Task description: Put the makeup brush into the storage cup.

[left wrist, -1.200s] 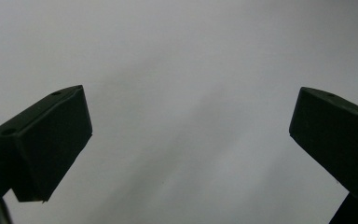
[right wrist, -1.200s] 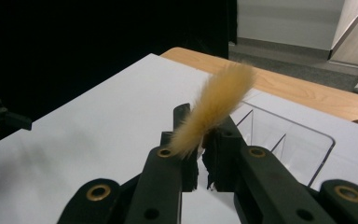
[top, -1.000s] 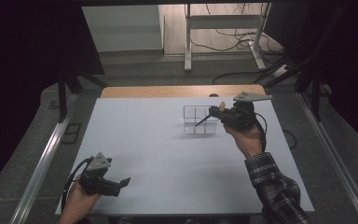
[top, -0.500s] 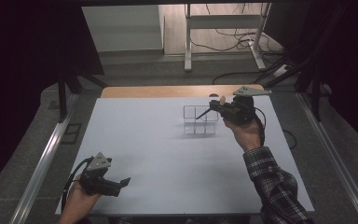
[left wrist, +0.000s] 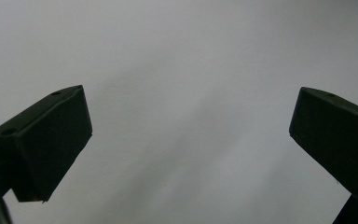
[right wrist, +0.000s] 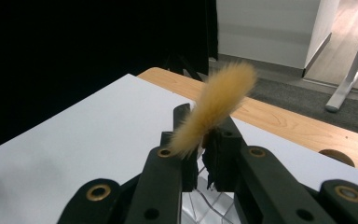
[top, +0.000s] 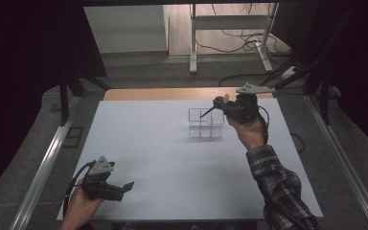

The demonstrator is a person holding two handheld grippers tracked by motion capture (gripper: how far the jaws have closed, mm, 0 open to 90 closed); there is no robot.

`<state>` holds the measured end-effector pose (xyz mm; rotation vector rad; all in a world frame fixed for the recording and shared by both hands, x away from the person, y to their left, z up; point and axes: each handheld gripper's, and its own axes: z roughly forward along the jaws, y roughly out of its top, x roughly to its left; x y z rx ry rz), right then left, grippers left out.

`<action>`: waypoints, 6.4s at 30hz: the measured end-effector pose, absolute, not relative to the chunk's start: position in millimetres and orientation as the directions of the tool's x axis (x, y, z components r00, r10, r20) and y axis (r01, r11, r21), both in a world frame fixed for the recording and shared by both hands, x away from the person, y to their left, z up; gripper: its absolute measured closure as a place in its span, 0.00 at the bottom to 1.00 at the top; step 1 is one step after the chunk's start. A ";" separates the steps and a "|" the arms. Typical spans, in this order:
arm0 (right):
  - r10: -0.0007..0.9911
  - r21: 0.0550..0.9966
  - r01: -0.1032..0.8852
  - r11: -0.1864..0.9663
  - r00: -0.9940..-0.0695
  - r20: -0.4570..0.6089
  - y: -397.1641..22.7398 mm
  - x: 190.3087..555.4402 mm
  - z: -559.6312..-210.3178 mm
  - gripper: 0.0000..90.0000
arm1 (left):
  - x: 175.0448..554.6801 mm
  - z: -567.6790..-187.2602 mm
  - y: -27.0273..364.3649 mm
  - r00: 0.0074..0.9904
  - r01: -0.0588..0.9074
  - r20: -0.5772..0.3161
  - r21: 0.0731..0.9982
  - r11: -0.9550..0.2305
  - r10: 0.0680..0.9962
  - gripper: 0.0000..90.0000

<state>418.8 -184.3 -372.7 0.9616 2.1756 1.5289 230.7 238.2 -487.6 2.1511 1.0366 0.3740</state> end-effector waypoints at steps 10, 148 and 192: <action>0.685 0.914 0.346 0.212 -0.720 0.113 -179.8 423.8 -377.1 0.93 | 230.8 -487.5 238.9 0.634 0.565 -0.042 0.708 -0.425 0.772 0.00; 0.643 0.814 0.409 0.412 -0.764 0.059 -151.0 416.1 -426.8 0.00 | 230.4 -487.4 238.3 0.646 0.562 -0.055 0.710 -0.426 0.761 0.00; 0.624 0.782 0.418 0.462 -0.780 0.049 -163.6 389.1 -440.0 0.00 | 229.1 -487.2 238.8 0.647 0.561 -0.054 0.709 -0.427 0.760 0.00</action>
